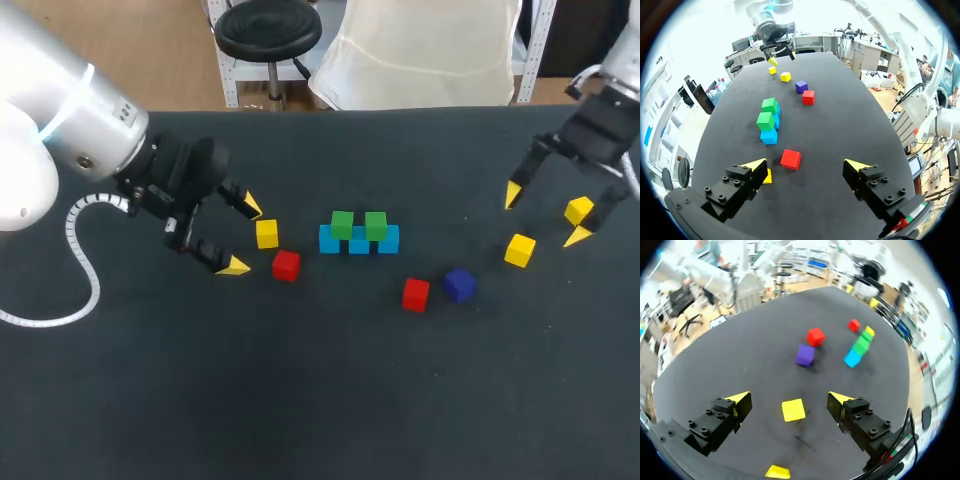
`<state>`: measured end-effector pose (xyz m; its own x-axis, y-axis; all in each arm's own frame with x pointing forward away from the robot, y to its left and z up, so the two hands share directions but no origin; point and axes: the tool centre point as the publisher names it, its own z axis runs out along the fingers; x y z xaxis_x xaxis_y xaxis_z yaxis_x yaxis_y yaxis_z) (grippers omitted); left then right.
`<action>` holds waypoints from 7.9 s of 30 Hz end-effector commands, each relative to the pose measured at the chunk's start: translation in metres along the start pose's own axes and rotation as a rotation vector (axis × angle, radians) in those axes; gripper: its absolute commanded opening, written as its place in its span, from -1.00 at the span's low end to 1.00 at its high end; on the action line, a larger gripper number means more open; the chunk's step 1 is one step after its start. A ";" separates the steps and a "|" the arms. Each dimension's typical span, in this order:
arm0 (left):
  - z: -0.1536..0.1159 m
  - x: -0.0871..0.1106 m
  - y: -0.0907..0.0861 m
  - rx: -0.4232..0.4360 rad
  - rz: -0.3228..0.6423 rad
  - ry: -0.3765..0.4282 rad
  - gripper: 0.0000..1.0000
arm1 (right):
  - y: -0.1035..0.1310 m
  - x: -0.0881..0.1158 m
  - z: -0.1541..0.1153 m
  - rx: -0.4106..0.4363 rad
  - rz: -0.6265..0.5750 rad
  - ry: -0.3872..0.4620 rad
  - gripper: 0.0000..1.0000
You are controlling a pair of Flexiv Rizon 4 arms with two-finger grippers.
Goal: Place the blue cubes, place green cubes on the blue cubes, place the yellow cubes on the green cubes, then place the red cubes on the yellow cubes, and place purple cube on the red cubes.
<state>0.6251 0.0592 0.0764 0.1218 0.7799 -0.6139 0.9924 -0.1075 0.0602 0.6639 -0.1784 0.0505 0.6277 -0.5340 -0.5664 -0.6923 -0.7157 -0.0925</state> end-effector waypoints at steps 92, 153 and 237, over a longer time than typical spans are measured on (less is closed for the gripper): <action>0.000 0.001 0.001 0.002 0.003 -0.002 1.00 | -0.017 0.032 0.015 0.127 0.226 -0.110 -1.00; 0.000 0.001 0.001 0.002 0.003 -0.002 1.00 | -0.171 -0.104 0.032 0.668 0.659 -0.099 -1.00; 0.000 0.001 0.001 0.002 0.003 -0.002 1.00 | -0.189 -0.107 0.084 0.595 0.765 -0.047 -0.76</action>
<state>0.6251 0.0591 0.0766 0.1215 0.7802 -0.6137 0.9924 -0.1075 0.0599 0.6959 0.0510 0.0599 -0.0721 -0.7317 -0.6778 -0.9821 0.1708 -0.0799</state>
